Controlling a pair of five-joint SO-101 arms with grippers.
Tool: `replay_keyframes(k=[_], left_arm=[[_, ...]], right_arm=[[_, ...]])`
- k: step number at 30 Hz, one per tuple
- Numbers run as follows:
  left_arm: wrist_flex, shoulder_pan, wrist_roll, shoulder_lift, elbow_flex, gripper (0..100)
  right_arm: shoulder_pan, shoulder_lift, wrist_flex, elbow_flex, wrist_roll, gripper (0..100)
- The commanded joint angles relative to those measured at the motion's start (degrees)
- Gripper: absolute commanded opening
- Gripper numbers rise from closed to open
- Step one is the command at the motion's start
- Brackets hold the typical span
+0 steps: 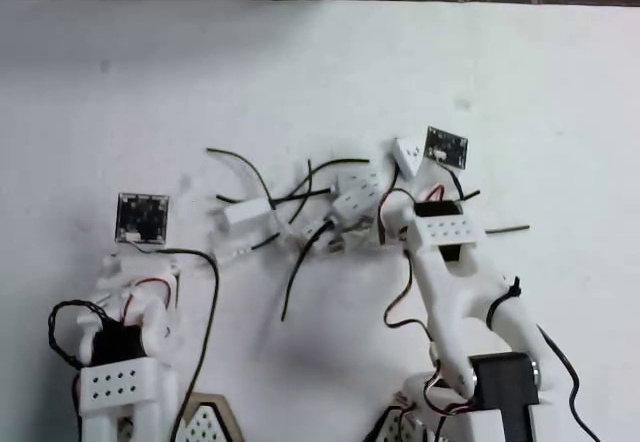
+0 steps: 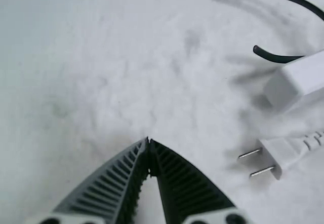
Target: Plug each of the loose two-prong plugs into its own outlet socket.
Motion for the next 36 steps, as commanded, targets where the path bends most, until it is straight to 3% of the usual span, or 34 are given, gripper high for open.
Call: replay_keyframes(k=[1,8,12,18,36], left_arm=[[-0.26,-0.48,0.18,-0.75,-1.67,2],[-0.26,-0.48,0.18,-0.75,-1.67,2],[-0.26,-0.48,0.18,-0.75,-1.67,2],[-0.26,-0.48,0.18,-0.75,-1.67,2],[-0.26,-0.48,0.18,-0.75,-1.67,2]], right_arm=[[0.22,0.13,5.58,-2.46,0.79,1.6],[2.33,0.13,18.86,-10.55,7.47,1.7],[4.88,0.13,20.62,-12.66,13.19,3.3],[4.70,0.66,20.26,-12.57,13.19,15.6],[1.01,1.27,9.27,-8.26,5.19,14.4]])
